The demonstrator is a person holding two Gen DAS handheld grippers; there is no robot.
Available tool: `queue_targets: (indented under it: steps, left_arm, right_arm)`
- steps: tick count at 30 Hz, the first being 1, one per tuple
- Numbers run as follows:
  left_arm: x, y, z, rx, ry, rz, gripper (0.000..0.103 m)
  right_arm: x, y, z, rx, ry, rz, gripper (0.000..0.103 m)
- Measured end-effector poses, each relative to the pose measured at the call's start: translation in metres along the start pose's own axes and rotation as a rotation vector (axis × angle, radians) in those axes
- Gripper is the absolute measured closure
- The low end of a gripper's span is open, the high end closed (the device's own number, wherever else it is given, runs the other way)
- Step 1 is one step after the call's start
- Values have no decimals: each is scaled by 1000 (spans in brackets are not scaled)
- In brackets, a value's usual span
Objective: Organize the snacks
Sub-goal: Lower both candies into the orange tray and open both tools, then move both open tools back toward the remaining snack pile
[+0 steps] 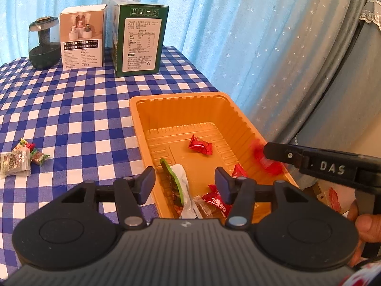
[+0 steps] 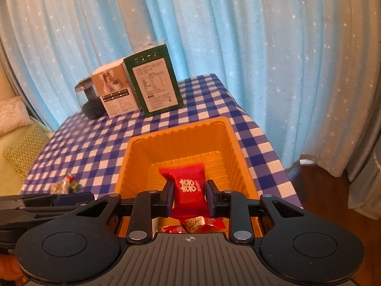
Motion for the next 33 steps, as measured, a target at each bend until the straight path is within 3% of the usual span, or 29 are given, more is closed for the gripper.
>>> queue_targets:
  steps: [2,4,14,19,33]
  left_arm:
    - [2,-2,-1,-1,4,-6,47]
    - [4,-4,-3,-2,13,-8,41]
    - [5,-9,-16,-15,19,-20,33]
    - [2,-10,-30,-41,18,-28,23]
    - [23,-27,-81,-89,67,-58,16]
  right_arm:
    - [-5,0,-4,-22,-9,29,35]
    - [-10,0,-6,-26,-18,45,35]
    - [-24,-16,-22,-2,-62,113,35]
    - [-16,-20,-38,-9,-51,101,35]
    - [22,-26,-67,-29,-14,50,35]
Point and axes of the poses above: each gripper's, at about its wrist camera, not at the fingertips, and z roughly the way its jaws point, x to its left, y to its top, the point moved 6 cm from there along z, roughly the way its jaws point, and after that the axes turned 7 degrees about z, right-handed, at the moved point
